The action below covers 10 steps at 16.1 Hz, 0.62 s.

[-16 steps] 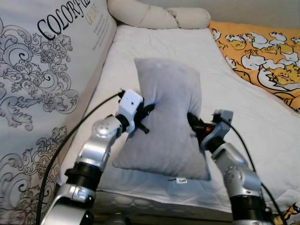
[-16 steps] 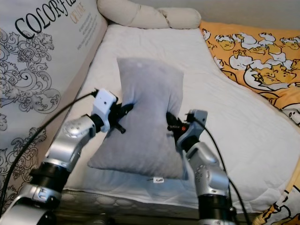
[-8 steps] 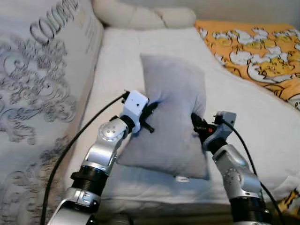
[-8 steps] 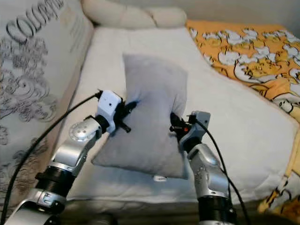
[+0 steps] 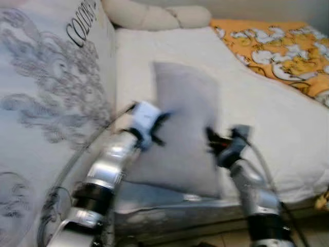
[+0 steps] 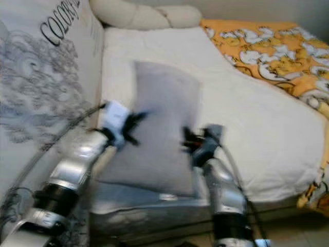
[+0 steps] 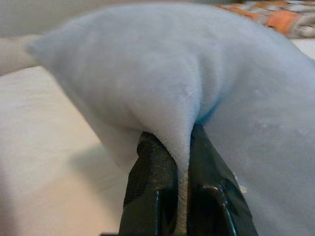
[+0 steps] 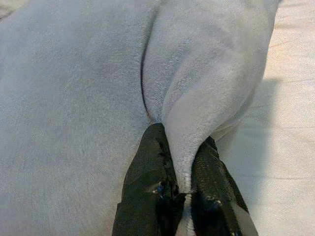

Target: Clean up the room

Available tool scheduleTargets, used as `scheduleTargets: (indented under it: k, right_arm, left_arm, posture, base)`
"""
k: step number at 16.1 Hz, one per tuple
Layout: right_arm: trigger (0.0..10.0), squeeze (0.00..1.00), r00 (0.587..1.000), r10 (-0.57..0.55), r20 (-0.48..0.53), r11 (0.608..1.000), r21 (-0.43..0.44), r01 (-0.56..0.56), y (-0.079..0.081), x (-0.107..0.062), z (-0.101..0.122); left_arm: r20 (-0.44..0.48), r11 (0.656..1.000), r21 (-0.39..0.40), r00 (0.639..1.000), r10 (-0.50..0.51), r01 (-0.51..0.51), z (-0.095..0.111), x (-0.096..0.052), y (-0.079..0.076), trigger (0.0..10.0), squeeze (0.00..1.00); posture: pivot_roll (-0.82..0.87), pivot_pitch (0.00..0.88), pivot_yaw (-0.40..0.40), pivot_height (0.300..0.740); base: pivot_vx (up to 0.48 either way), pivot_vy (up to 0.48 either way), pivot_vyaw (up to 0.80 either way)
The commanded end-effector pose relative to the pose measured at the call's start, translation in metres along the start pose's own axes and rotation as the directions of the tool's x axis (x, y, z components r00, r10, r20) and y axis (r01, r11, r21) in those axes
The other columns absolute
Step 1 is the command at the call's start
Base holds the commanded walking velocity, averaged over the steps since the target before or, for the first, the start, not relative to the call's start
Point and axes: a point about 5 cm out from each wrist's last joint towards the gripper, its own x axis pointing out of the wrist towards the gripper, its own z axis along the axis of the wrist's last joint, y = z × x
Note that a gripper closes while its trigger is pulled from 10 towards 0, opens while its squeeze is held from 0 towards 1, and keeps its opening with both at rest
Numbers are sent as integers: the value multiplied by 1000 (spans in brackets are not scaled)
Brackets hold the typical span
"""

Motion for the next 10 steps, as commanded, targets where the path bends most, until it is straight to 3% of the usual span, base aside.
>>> scheduleTargets:
  k: [1, 7, 8, 9, 10]
  right_arm:
    - [10000, 0, 999, -19, 34, 1000, -23, 19, -9, -1, 10]
    - [10000, 0, 997, -37, 61, 999, 1, 37, -17, 0, 16]
    - [10000, 388, 998, -28, 63, 1000, 11, 28, -18, 1, 17]
    - [10000, 1000, 998, -34, 60, 999, 9, 34, -20, 1, 17]
    - [10000, 1000, 998, -39, 59, 999, 7, 38, -21, 1, 17]
  left_arm:
    - [49, 1000, 15, 999, -21, 21, 12, 7, -8, 10000, 0]
    - [44, 999, 36, 999, 5, -7, 16, 13, -5, 10000, 0]
    - [29, 999, 40, 999, 31, -32, 15, 16, -1, 10000, 0]
    - [0, 996, 60, 998, 61, -61, 13, 18, 4, 10000, 0]
    - [-15, 994, 73, 996, 83, -81, 12, 19, 8, 10000, 0]
  posture:
    - [39, 0, -36, 740]
    - [37, 0, -46, 740]
    - [37, 0, -46, 740]
    - [36, 0, -46, 740]
    - [36, 0, -45, 740]
  base:
    - [0, 0, 0]
    - [0, 0, 0]
    - [0, 0, 0]
    - [0, 0, 0]
    - [0, 0, 0]
